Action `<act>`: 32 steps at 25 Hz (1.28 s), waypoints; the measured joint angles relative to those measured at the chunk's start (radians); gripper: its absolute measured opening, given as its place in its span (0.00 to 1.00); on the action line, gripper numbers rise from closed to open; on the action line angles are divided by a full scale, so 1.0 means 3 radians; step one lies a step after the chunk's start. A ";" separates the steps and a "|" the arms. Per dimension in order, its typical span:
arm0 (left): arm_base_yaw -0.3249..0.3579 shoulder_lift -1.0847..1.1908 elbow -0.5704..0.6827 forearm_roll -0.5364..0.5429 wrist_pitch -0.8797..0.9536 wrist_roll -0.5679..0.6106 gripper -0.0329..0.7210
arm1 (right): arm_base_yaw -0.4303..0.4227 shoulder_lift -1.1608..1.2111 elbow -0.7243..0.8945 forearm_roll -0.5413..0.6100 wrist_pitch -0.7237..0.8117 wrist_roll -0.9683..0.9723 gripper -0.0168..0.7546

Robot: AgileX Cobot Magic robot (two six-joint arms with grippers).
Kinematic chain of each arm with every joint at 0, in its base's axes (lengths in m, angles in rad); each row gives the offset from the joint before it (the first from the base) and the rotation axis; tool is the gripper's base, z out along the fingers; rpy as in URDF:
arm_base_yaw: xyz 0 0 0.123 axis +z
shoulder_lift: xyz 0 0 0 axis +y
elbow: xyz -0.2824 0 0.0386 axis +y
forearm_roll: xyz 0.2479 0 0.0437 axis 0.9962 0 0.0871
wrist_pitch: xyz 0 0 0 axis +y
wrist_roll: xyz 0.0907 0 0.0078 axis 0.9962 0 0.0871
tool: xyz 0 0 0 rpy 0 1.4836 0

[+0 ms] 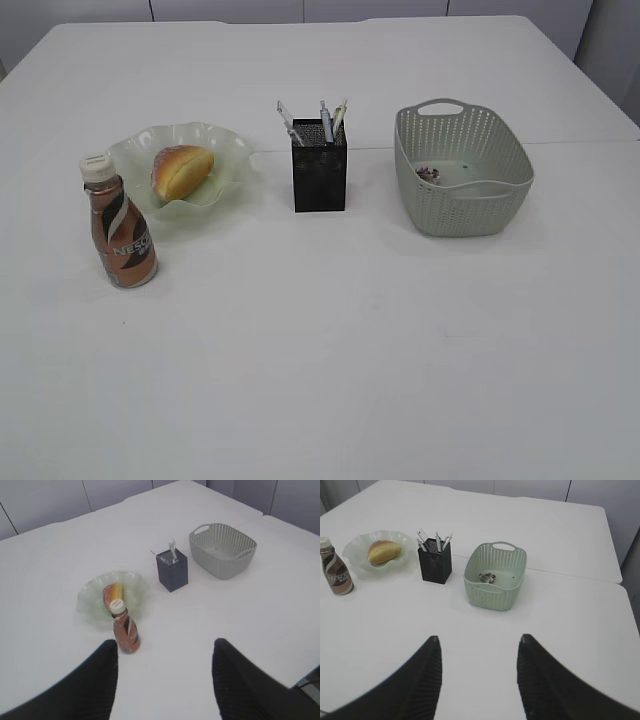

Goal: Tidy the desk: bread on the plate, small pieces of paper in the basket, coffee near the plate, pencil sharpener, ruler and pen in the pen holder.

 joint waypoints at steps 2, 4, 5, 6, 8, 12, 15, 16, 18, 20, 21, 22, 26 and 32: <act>0.0000 -0.0287 0.0277 0.0000 -0.0052 0.0050 0.62 | 0.0000 -0.0374 0.0196 0.0008 -0.0002 0.0033 0.53; 0.0000 -0.0613 0.0564 0.0000 -0.0181 0.0072 0.62 | 0.0000 -0.0644 0.0353 0.0008 -0.0008 0.0059 0.53; 0.0000 -0.0768 0.0679 0.0000 -0.0231 0.0078 0.62 | 0.0000 -0.0744 0.0431 0.0008 -0.0008 0.0059 0.53; 0.0000 -0.0889 0.0812 0.0000 -0.0257 0.0080 0.62 | 0.0000 -0.0791 0.0506 0.0008 -0.0008 0.0059 0.53; 0.0000 -0.1134 0.1070 -0.0016 -0.0297 0.0086 0.62 | 0.0000 -0.0807 0.0650 0.0008 0.0041 0.0064 0.53; 0.0000 -0.1440 0.1545 -0.0021 -0.0369 0.0023 0.62 | 0.0000 -0.0807 0.0944 0.0172 0.0156 -0.0027 0.53; 0.0000 -0.1448 0.1885 -0.0006 -0.0449 -0.0015 0.62 | 0.0000 -0.0807 0.1159 0.0270 0.0149 -0.0080 0.53; 0.0001 -0.1448 0.1973 0.0001 -0.0488 -0.0023 0.62 | 0.0000 -0.0807 0.1218 0.0270 0.0145 -0.0093 0.53; 0.0001 -0.1448 0.2165 0.0035 -0.0571 -0.0025 0.62 | 0.0000 -0.0807 0.1344 0.0277 0.0133 -0.0093 0.53; 0.0001 -0.1448 0.2310 0.0046 -0.0653 -0.0031 0.62 | 0.0000 -0.0807 0.1468 0.0283 0.0125 -0.0106 0.53; 0.0001 -0.1448 0.2350 0.0062 -0.0653 -0.0031 0.62 | 0.0000 -0.0807 0.1509 0.0290 0.0119 -0.0105 0.53; 0.0001 -0.1448 0.2357 0.0076 -0.0666 -0.0031 0.62 | 0.0000 -0.0807 0.1532 0.0307 0.0083 -0.0105 0.53; 0.0001 -0.1448 0.2402 0.0255 -0.0628 -0.0039 0.62 | 0.0000 -0.0807 0.1631 0.0411 -0.0137 -0.0105 0.53; 0.0001 -0.1448 0.2457 0.0356 -0.0539 -0.0046 0.62 | 0.0000 -0.0807 0.1658 0.0433 -0.0162 -0.0105 0.53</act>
